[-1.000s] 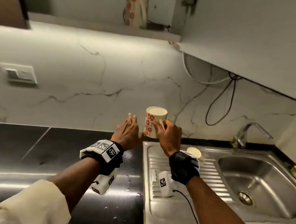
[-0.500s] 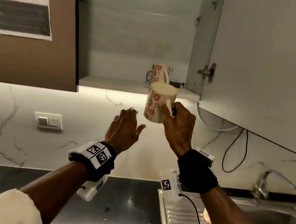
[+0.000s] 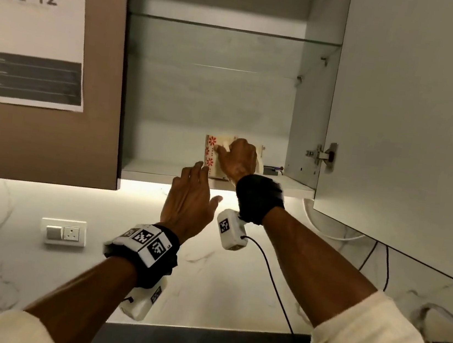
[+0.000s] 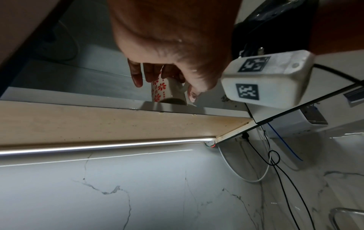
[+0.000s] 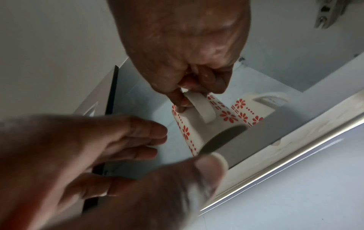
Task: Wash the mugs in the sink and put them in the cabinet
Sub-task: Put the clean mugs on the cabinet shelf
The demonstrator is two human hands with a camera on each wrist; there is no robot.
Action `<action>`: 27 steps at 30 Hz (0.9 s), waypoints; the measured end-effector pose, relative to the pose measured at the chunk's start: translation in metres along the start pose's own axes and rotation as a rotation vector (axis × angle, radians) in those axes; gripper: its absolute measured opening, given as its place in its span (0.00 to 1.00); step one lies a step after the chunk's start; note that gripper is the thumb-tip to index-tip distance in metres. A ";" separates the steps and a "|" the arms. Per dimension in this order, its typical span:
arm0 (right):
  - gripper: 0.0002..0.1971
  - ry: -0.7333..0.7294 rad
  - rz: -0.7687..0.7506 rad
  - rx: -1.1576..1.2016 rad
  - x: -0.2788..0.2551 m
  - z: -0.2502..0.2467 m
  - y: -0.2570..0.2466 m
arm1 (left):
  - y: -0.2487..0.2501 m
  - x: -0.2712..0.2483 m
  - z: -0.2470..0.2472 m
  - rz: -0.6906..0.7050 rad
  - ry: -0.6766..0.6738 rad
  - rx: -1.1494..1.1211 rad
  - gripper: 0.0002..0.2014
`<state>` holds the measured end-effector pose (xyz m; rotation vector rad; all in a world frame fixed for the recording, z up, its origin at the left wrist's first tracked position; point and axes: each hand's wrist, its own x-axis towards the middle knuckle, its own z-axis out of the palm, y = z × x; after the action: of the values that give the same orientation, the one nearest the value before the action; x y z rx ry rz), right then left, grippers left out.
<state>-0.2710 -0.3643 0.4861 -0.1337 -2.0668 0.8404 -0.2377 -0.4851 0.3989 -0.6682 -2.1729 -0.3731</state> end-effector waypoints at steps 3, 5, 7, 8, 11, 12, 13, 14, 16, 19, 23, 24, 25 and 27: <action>0.16 -0.039 0.042 -0.041 0.012 0.012 0.005 | -0.007 0.008 0.004 -0.007 0.000 -0.019 0.33; 0.16 -0.052 0.054 -0.043 0.022 0.020 0.009 | -0.014 0.015 0.007 -0.005 -0.001 -0.018 0.33; 0.19 -0.051 0.066 -0.054 0.026 0.024 0.014 | -0.019 0.022 0.010 0.000 -0.020 -0.010 0.34; 0.19 -0.043 0.071 -0.062 0.029 0.025 0.016 | -0.021 0.025 0.012 -0.004 -0.042 -0.005 0.36; 0.20 -0.055 0.087 -0.075 0.035 0.027 0.019 | -0.024 0.033 0.020 -0.033 -0.128 -0.018 0.41; 0.21 -0.067 0.093 -0.068 0.037 0.028 0.020 | -0.024 0.034 0.023 -0.035 -0.146 -0.022 0.42; 0.22 -0.077 0.094 -0.057 0.038 0.028 0.020 | -0.023 0.033 0.025 -0.034 -0.154 -0.026 0.42; 0.23 -0.090 0.089 -0.044 0.039 0.028 0.022 | -0.022 0.032 0.027 -0.031 -0.154 -0.035 0.42; 0.22 -0.128 0.074 -0.034 0.037 0.026 0.023 | -0.018 0.027 0.032 -0.034 -0.131 -0.064 0.41; 0.14 -0.188 0.017 -0.053 0.034 0.027 0.026 | -0.010 0.016 0.040 -0.050 -0.069 -0.120 0.40; 0.19 -0.222 0.014 -0.026 0.034 0.031 0.025 | 0.000 0.006 0.044 -0.066 -0.035 -0.170 0.39; 0.18 -0.240 0.021 -0.031 0.035 0.030 0.023 | 0.000 0.005 0.042 -0.069 -0.036 -0.179 0.39; 0.16 -0.267 0.020 -0.052 0.036 0.027 0.021 | 0.001 0.004 0.040 -0.073 -0.032 -0.191 0.39; 0.16 -0.331 0.013 -0.104 0.037 0.020 0.019 | 0.002 0.002 0.033 -0.084 -0.016 -0.211 0.37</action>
<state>-0.3126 -0.3455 0.4927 -0.0675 -2.4235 0.8054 -0.2584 -0.4674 0.3793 -0.6980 -2.2008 -0.6502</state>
